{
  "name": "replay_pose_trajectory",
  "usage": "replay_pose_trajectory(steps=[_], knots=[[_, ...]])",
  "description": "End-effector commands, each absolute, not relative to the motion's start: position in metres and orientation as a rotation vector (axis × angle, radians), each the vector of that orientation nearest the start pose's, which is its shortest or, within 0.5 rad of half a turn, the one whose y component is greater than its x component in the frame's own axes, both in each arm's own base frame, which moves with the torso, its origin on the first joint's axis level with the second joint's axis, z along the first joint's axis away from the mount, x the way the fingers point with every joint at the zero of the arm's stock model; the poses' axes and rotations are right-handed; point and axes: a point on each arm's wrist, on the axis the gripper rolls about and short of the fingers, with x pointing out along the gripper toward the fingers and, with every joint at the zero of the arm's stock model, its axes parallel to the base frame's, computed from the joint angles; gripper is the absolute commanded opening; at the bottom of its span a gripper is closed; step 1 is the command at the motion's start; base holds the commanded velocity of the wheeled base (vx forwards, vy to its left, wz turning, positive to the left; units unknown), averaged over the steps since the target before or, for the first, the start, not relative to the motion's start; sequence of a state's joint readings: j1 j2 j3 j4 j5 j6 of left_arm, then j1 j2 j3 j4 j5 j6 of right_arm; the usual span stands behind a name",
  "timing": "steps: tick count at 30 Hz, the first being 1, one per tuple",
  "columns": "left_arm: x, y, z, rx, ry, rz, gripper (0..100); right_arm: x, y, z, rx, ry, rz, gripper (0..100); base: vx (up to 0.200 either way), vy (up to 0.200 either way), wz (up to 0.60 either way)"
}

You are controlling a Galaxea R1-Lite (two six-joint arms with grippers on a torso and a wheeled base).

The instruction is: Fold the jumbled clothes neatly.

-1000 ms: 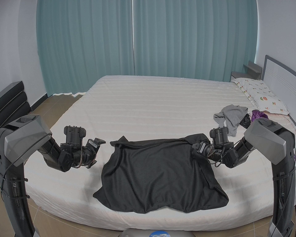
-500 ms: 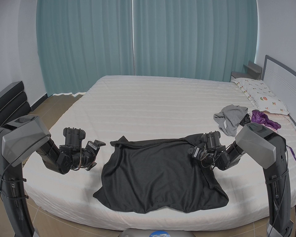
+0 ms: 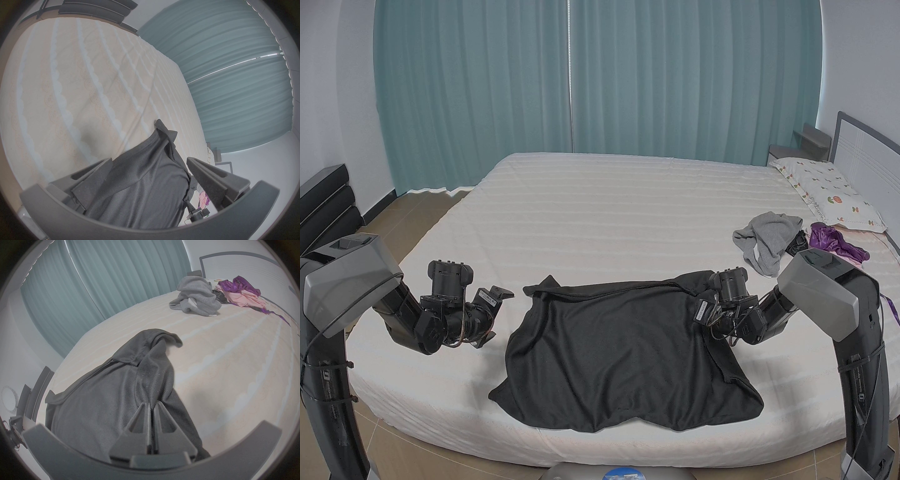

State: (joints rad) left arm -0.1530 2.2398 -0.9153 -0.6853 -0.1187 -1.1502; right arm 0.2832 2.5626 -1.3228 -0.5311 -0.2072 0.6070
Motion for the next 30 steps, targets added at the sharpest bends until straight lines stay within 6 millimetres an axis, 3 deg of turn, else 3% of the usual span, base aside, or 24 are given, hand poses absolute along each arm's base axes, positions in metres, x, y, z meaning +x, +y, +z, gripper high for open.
replay_pose_trajectory(steps=[1, 7, 18, 19, 22, 30], knots=[[0.379, -0.061, 0.023, -1.089, 0.719, 0.136, 100, 0.439, 0.110, -0.031, 0.433, 0.660, -0.159, 0, 0.000, 0.000, 0.00], [0.376, -0.061, 0.020, -1.086, 0.730, 0.144, 100, 0.442, 0.082, -0.028, 0.461, 0.633, -0.200, 0, 0.000, 0.000, 0.00], [0.374, -0.059, 0.019, -1.086, 0.735, 0.157, 100, 0.448, 0.057, -0.036, 0.492, 0.613, -0.218, 0, 0.000, 0.000, 0.00], [0.374, -0.059, 0.019, -1.085, 0.734, 0.158, 100, 0.449, 0.054, -0.037, 0.493, 0.613, -0.224, 100, 0.000, 0.000, 0.00], [0.374, -0.059, 0.019, -1.084, 0.735, 0.156, 100, 0.449, 0.053, -0.041, 0.499, 0.623, -0.216, 100, 0.000, 0.000, 0.00], [0.372, -0.060, 0.017, -1.065, 0.740, 0.153, 100, 0.449, 0.053, -0.028, 0.522, 0.578, -0.181, 100, 0.000, 0.000, 0.00]])
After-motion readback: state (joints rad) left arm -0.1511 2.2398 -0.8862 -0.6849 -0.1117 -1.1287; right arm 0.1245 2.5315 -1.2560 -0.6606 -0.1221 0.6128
